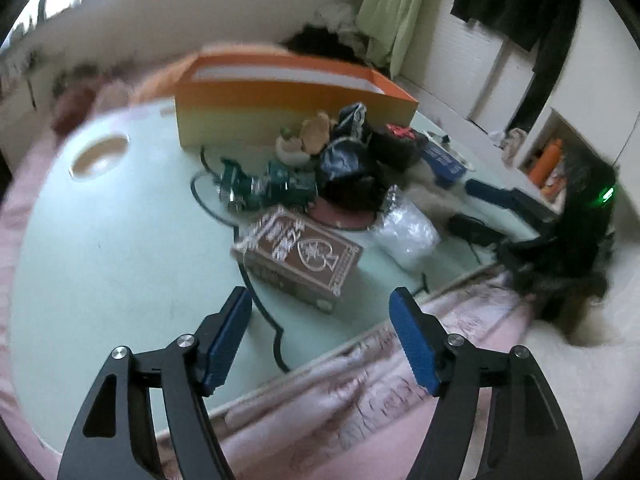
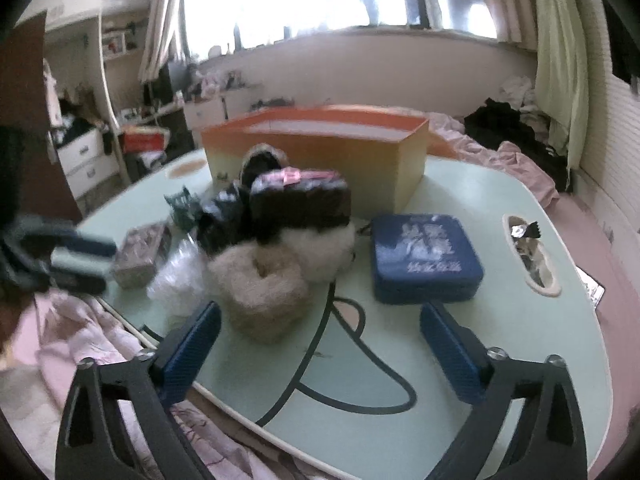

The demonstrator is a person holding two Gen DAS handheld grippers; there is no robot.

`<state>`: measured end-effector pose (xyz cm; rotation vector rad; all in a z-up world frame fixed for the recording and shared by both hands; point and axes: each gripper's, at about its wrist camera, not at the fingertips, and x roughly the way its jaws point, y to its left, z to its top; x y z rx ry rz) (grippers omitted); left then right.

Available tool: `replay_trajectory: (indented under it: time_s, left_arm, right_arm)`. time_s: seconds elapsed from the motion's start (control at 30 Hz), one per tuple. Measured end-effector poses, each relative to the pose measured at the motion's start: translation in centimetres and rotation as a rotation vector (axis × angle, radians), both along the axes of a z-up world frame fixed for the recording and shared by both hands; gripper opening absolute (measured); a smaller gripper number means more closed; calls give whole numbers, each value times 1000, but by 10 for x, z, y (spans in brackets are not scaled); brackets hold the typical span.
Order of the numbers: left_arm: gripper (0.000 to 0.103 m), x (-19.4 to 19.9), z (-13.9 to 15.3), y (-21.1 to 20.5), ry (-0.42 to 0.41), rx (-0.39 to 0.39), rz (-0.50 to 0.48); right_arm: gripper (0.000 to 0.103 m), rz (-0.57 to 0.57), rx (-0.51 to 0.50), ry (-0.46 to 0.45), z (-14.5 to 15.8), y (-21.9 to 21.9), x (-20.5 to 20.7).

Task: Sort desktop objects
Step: 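Carry the Mickey keychain out and set it beside the green car, then reach into the box and grasp the silver cone with the right gripper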

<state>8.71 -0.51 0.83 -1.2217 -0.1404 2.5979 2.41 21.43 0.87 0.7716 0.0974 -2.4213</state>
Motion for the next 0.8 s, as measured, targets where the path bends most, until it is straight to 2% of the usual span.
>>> replay_trajectory:
  time_s: [0.07, 0.1, 0.13, 0.2, 0.27, 0.3, 0.4, 0.5, 0.57, 0.67, 0.8]
  left_arm:
    - [72, -2, -1, 11, 27, -85, 16]
    - [72, -6, 0, 13, 35, -105, 34]
    - [72, -8, -1, 15, 45, -118, 56]
    - [73, -12, -2, 19, 65, -124, 91]
    - [80, -15, -7, 23, 96, -144, 122]
    - [87, -15, -9, 26, 113, -156, 125]
    - [98, -12, -14, 30, 165, -145, 111]
    - [103, -13, -15, 29, 178, -143, 119]
    - [103, -12, -16, 28, 179, -142, 117]
    - [103, -17, -16, 29, 182, -142, 118]
    - [103, -19, -17, 29, 185, -141, 117]
  right_arm:
    - [89, 21, -32, -23, 8, 2, -1]
    - [78, 38, -41, -47, 18, 0, -7]
    - [59, 44, -39, -51, 26, -2, -12]
    - [45, 50, -1, -34, 50, -13, -26]
    - [45, 46, 64, -25, 74, -31, -46]
    - [45, 48, 92, -42, 87, -44, -65]
    - [45, 21, 162, -122, 100, -67, -111]
    - [45, 1, 209, -290, 90, -89, -170]
    - [45, -25, 258, -354, 77, -103, -201]
    - [45, -62, 374, -337, 63, -120, -221]
    - [45, -105, 499, -363, 39, -135, -239]
